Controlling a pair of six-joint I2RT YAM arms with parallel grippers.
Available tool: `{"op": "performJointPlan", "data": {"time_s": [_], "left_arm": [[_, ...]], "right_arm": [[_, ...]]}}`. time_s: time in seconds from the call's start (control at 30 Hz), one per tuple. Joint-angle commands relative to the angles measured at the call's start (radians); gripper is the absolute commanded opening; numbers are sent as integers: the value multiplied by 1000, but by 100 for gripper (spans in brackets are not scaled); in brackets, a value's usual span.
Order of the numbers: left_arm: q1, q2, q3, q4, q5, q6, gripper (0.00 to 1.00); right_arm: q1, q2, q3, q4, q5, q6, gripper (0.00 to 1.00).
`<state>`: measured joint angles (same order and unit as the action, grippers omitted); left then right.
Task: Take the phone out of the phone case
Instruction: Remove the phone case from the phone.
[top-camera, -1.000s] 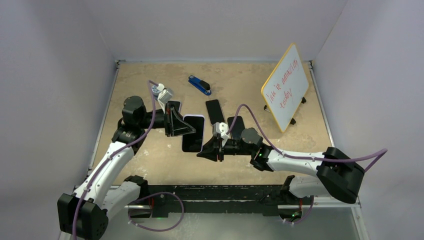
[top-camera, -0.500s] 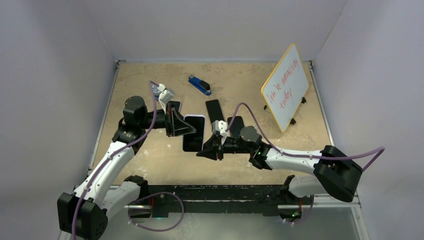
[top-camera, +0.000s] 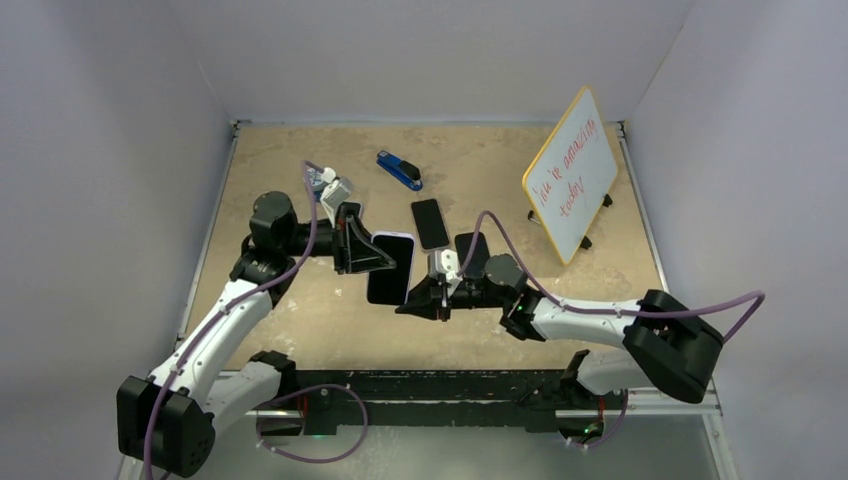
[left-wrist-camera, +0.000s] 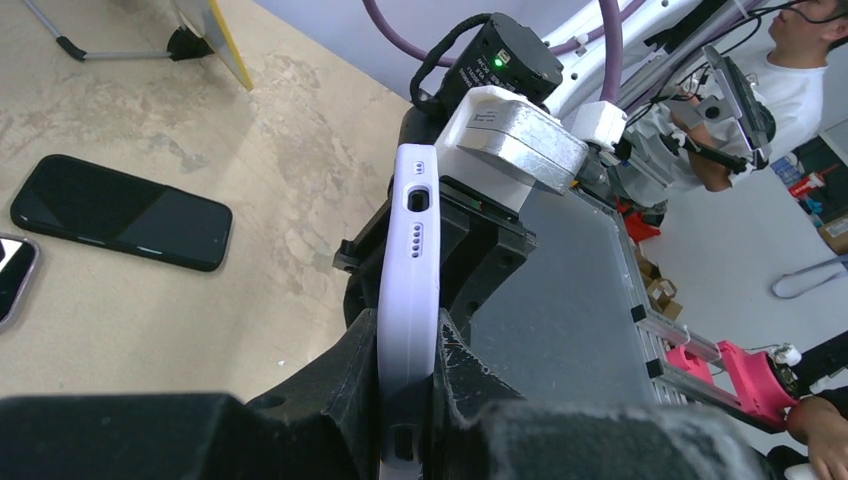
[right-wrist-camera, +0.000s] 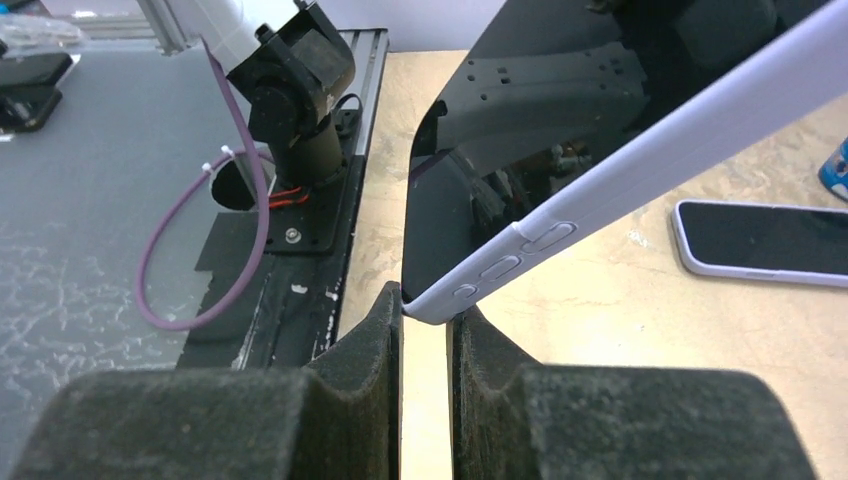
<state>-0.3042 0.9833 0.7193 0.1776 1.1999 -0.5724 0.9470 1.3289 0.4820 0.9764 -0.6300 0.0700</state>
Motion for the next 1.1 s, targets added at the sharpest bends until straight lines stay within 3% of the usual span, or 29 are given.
{"op": "performJointPlan", "data": {"time_s": [0.0,0.13,0.33,0.53,0.7,0.83,1.07], "left_arm": [[-17,-14,-27,85,5,-121,0],[-26,-43,-45,113,9,-158,0],[-44,-84,-70,158,24,-213,0],[-46,-114,-55,54,-22,-125,0],[-46,-90,56,-168,-120,111,0],[-46,-53,99,-196,-137,177,0],[-46,-9,108,-100,-107,147,0]], "right_arm": [[6,-45,8,37,-4,-226,0],[2,-57,74,-121,16,-331,0],[-26,-55,118,-182,33,-395,0],[-48,-72,128,-209,-6,-373,0],[-47,-107,89,-285,-41,-354,20],[-47,-132,57,-300,-48,-333,40],[-47,-147,47,-275,-92,-302,47]]}}
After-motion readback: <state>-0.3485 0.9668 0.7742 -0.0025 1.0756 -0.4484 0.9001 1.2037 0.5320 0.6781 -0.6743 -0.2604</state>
